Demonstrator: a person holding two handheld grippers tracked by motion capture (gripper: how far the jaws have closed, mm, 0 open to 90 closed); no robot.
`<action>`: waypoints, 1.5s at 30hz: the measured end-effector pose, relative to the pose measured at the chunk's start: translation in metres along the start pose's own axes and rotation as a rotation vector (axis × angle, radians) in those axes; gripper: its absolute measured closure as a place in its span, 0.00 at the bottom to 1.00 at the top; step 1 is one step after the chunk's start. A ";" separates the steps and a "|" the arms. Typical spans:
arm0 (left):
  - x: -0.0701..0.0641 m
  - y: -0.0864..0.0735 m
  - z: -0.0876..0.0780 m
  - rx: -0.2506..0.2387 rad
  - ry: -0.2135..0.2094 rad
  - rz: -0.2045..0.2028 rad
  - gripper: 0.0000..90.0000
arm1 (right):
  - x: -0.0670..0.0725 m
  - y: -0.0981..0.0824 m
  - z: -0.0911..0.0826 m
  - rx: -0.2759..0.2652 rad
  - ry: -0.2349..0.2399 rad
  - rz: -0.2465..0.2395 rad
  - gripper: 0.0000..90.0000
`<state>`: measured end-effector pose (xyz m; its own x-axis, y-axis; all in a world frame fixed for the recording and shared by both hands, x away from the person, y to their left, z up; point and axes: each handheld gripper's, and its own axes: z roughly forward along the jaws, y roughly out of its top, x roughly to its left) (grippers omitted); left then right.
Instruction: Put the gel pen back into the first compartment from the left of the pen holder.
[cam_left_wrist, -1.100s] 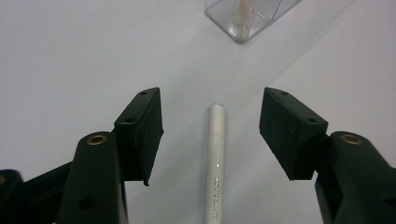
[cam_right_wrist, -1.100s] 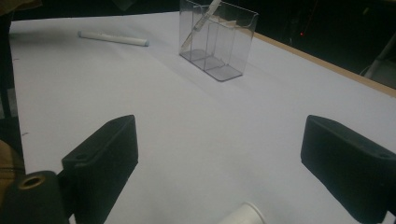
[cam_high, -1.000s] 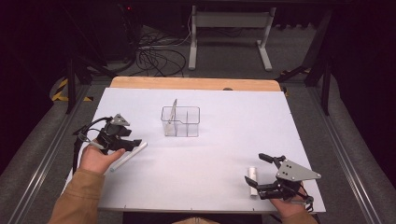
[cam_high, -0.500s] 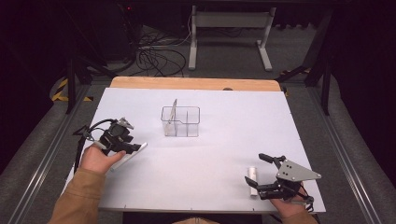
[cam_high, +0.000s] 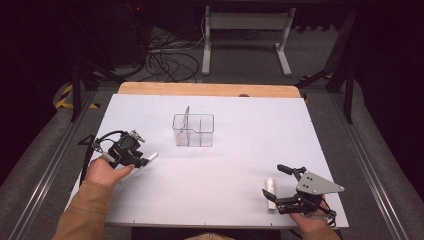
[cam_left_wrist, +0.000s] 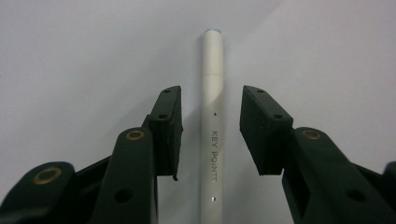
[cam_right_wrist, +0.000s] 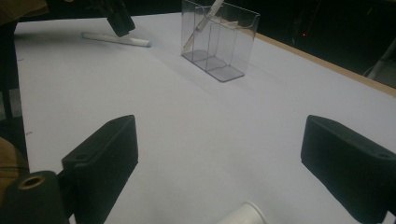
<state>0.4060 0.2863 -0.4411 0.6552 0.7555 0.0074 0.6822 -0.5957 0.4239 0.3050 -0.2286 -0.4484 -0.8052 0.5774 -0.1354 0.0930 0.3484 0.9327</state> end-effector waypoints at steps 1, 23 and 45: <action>0.000 -0.001 0.000 0.005 0.000 -0.005 0.67 | 0.000 0.000 0.000 0.000 0.000 0.002 0.13; -0.006 -0.001 0.011 0.084 0.035 0.038 0.86 | 0.000 0.000 0.000 0.000 0.003 0.001 0.13; -0.006 0.000 0.013 0.089 0.036 0.032 0.86 | 0.001 0.000 0.001 0.000 0.007 0.000 0.13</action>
<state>0.4064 0.2786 -0.4534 0.6664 0.7437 0.0529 0.6880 -0.6408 0.3406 0.3051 -0.2275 -0.4486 -0.8092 0.5723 -0.1331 0.0932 0.3486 0.9326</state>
